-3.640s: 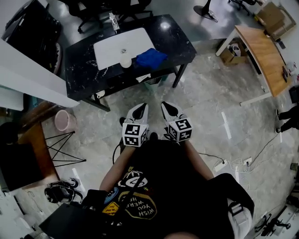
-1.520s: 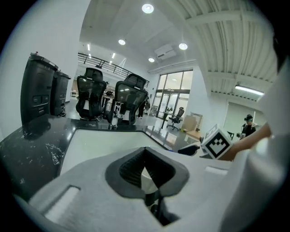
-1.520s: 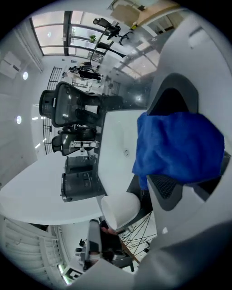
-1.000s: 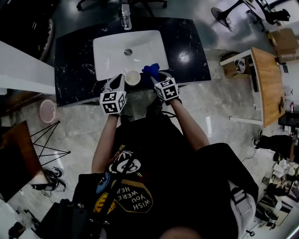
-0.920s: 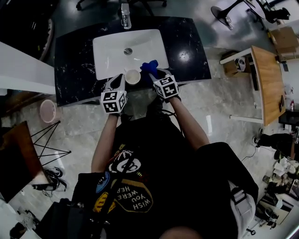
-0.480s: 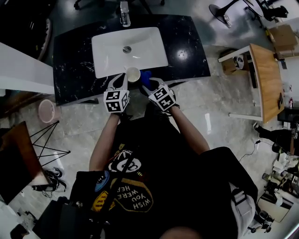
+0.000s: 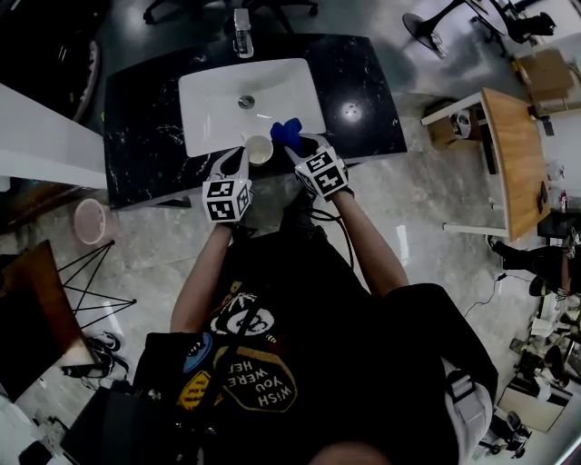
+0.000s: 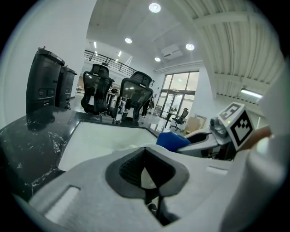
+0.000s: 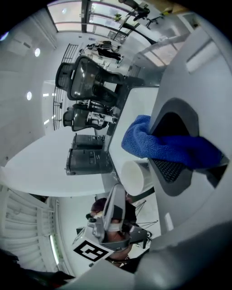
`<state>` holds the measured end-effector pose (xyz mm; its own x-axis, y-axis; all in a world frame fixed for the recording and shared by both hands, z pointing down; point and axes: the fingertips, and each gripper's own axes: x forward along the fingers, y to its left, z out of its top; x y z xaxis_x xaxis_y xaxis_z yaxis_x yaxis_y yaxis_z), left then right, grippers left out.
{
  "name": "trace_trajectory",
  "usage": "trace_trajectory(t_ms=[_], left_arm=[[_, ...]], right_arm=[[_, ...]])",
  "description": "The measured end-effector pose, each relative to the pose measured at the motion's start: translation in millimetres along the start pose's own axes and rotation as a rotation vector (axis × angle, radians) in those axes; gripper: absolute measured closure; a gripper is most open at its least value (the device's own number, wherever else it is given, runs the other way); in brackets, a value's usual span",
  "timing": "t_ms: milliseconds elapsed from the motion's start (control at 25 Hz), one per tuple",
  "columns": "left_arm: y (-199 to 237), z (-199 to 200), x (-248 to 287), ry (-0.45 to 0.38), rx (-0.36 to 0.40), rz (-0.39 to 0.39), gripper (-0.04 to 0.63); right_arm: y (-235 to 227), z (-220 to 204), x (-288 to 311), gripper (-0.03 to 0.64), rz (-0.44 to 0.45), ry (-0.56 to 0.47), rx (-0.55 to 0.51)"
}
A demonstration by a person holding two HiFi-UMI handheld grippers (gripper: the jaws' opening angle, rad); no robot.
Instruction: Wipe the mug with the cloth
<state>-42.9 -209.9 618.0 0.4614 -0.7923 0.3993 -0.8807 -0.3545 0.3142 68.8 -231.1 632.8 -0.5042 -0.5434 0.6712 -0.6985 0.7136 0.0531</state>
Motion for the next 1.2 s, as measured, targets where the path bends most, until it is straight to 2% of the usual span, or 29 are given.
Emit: trace_trajectory(t_ms=[200,280,320,400,480,560,680,840,960,1040,1200], left_arm=[[-1,0,0,0.004,0.005,0.006,0.592],[-2,0,-1,0.007,0.012,-0.003,0.592],[-3,0,-1,0.009,0.016,-0.012,0.592],[-4,0,-2,0.014,0.020,-0.030,0.592],[-4,0,-2,0.016,0.016,-0.041,0.592],[-4,-1,-2,0.015,0.011,-0.042,0.592],[-4,-1,-3,0.008,0.001,-0.045,0.592],[-4,0,-3,0.003,-0.020,-0.058,0.592],[-4,2,-2,0.005,-0.016,-0.059,0.592],[-4,1,-2,0.011,-0.006,-0.064,0.592],[-4,-1,-3,0.016,-0.002,-0.066,0.592]], right_arm=[[61,-32,-1,0.503,0.157,0.034,-0.074],[75,-44,-7,0.503,0.183,0.036,-0.091],[71,-46,-9,0.503,0.164,0.036,-0.086],[43,-42,-10,0.503,0.071,0.027,-0.025],[10,-23,-11,0.503,-0.007,-0.011,0.039],[-2,-1,-10,0.503,-0.020,-0.044,0.028],[14,2,-4,0.503,0.029,-0.014,-0.018],[67,-21,-8,0.503,0.133,0.016,0.012],[90,-33,-15,0.503,0.195,0.014,-0.029],[74,-36,-19,0.503,0.158,0.003,-0.009],[11,-17,-22,0.503,0.005,-0.045,0.099]])
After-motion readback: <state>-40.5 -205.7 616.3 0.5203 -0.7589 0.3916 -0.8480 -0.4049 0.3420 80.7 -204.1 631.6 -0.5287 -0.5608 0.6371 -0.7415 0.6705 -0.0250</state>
